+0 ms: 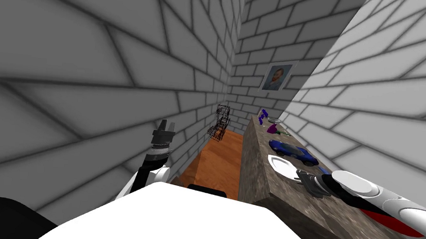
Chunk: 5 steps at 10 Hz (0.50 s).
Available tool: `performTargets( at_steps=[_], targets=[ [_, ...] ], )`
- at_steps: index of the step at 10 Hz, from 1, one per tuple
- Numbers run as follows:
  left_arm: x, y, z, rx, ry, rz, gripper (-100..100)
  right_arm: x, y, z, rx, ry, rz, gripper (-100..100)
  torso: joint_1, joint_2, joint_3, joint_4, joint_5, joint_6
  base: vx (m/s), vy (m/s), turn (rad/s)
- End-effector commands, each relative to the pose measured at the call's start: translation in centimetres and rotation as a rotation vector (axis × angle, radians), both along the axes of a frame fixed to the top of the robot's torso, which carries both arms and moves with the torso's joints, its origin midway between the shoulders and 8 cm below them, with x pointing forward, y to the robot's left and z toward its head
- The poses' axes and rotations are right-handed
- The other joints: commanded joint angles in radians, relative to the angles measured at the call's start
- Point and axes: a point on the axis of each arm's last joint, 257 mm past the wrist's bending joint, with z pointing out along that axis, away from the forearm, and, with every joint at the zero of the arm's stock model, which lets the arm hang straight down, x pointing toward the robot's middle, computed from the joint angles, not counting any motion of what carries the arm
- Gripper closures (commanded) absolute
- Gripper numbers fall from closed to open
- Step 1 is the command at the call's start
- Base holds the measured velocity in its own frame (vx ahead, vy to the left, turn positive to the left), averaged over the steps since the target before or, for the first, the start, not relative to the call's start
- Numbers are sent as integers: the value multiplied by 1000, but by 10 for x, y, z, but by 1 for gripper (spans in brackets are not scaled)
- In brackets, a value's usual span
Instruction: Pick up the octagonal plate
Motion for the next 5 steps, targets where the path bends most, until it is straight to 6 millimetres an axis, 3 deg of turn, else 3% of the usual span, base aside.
performTargets(
  at_steps=[1, 5],
  targets=[
    [0, 0, 0, 0, 0, 0, 0, 3, 4, -5, 22, 4, -9, 100, 0, 0, 0, 0, 0, 0, -83, -29, 79],
    [0, 0, 0, 0, 0, 0, 0, 12, 0, -4, 28, 8, -32, 100, -1, 2, 0, -2, -4, 2, -70, -5, 39]
  ],
)
